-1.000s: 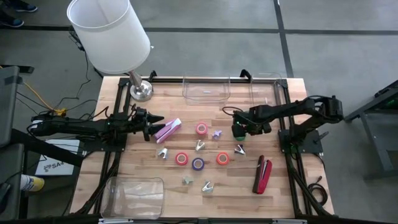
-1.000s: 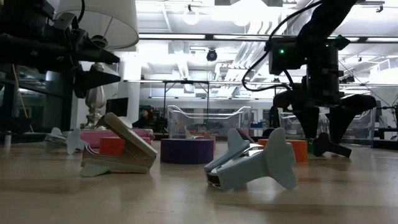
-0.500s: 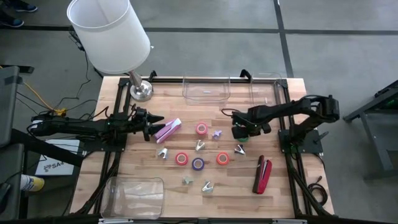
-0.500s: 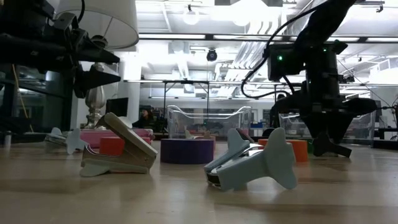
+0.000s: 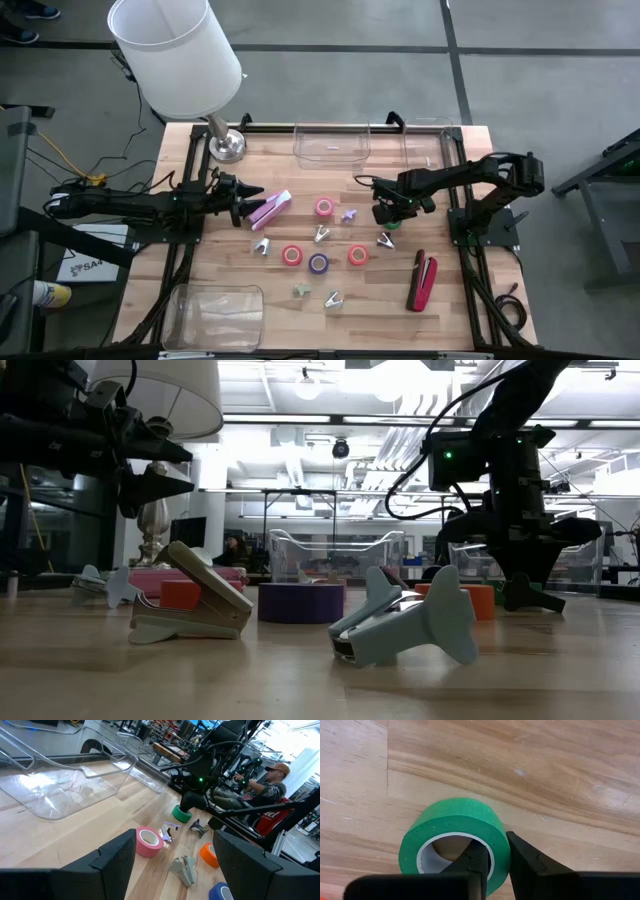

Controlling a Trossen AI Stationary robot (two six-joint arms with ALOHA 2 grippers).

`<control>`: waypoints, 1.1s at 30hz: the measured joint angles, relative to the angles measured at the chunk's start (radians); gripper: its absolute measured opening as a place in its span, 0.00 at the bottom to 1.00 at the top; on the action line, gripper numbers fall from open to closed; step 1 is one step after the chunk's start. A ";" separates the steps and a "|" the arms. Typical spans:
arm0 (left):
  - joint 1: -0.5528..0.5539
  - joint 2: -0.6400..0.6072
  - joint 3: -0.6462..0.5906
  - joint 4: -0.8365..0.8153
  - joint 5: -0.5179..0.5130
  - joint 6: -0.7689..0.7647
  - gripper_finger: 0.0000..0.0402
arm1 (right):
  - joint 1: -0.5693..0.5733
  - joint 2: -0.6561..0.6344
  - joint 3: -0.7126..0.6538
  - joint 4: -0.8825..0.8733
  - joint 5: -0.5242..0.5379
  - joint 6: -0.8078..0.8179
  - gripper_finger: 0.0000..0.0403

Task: Pick and place Stapler, Stapler remover, tape
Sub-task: Put the green tape into the top right transparent bin

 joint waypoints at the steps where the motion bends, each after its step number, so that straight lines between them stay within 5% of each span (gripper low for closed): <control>1: 0.000 0.000 0.000 0.000 0.000 0.000 0.65 | 0.000 0.000 0.000 0.000 -0.001 -0.003 0.10; 15: 0.000 0.000 0.000 -0.003 0.000 0.000 0.65 | -0.023 -0.027 0.155 -0.110 -0.029 -0.106 0.09; 33: 0.000 0.000 0.000 -0.023 0.000 0.000 0.65 | -0.285 -0.241 0.473 -0.597 0.213 -0.280 0.09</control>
